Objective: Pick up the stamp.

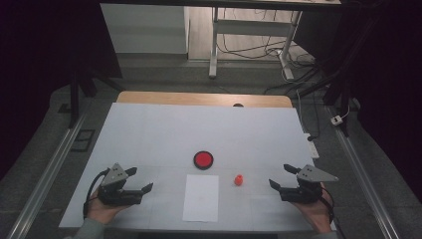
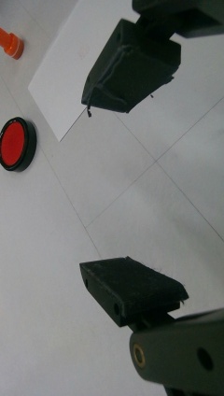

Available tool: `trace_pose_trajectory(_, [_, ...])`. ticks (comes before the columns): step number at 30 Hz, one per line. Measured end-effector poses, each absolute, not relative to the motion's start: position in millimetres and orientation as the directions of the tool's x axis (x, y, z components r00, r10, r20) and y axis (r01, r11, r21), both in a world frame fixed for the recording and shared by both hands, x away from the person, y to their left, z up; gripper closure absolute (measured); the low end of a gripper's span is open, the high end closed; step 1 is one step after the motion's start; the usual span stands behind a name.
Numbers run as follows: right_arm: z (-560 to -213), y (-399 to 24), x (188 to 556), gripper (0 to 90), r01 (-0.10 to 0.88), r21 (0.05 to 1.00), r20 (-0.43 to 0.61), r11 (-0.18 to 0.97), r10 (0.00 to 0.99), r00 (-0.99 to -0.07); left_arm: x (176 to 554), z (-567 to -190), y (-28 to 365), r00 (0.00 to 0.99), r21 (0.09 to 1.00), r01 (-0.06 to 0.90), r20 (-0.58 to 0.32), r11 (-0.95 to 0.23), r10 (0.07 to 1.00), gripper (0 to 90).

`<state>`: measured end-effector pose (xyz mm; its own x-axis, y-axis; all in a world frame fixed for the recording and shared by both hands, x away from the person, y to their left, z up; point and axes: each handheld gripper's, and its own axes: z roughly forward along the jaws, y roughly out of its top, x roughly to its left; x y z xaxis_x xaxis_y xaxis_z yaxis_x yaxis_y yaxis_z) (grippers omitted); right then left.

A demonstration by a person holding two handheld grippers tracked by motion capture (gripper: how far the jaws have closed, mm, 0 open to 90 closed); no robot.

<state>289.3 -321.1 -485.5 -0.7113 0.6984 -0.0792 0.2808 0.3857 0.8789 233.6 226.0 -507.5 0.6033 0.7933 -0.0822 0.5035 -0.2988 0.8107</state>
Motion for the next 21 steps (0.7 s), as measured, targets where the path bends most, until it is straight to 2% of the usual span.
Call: trace_pose_trajectory(21, [-487.2, -324.2, 290.1, 27.2, 0.308, 0.873, -0.066, 0.379, 0.716, -0.695, 237.1, -507.8, 219.1, 0.618, 0.807, 0.507, -0.096, -0.302, 0.781, 18.6])
